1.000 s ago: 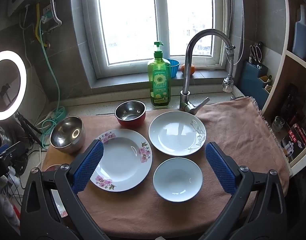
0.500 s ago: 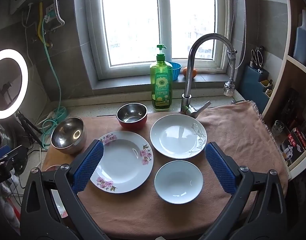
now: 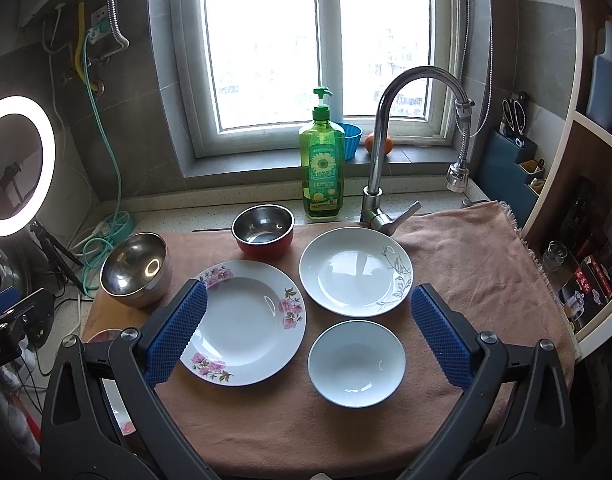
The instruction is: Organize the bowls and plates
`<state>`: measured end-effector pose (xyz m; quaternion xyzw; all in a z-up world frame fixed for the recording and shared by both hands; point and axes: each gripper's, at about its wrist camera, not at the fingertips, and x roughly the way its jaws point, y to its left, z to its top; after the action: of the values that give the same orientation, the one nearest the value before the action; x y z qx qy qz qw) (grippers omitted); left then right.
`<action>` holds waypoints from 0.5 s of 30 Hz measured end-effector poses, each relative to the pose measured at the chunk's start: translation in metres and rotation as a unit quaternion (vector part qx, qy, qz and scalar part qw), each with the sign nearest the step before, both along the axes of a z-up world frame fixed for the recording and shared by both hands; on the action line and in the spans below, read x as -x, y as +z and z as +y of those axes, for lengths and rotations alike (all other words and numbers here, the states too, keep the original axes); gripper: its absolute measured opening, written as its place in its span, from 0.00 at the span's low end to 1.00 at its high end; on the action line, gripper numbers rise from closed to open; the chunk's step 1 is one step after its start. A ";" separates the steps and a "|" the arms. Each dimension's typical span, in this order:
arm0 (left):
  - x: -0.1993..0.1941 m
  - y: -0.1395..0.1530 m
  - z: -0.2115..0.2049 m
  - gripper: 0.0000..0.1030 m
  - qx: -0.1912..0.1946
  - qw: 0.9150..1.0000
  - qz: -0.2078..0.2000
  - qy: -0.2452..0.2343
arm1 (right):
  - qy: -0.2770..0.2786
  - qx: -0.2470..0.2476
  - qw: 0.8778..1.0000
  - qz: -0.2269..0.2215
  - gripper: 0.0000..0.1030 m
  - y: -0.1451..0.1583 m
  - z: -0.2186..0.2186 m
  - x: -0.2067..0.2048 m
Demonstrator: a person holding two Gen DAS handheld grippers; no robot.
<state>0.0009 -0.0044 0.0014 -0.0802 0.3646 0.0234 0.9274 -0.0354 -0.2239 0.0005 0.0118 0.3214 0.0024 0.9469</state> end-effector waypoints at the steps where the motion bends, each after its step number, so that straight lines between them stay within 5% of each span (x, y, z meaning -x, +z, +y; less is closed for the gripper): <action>1: 0.000 0.000 -0.001 0.99 0.000 1.000 0.000 0.000 | -0.001 0.000 1.000 -0.001 1.00 0.000 0.000 0.000; 15: -0.004 0.001 -0.004 0.99 0.000 1.000 -0.004 -0.007 | 0.000 0.000 1.000 -0.003 1.00 0.005 0.001 -0.006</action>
<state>0.0049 -0.0080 0.0027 -0.0779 0.3614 0.0170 0.9290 -0.0296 -0.2230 0.0059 0.0116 0.3183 0.0025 0.9479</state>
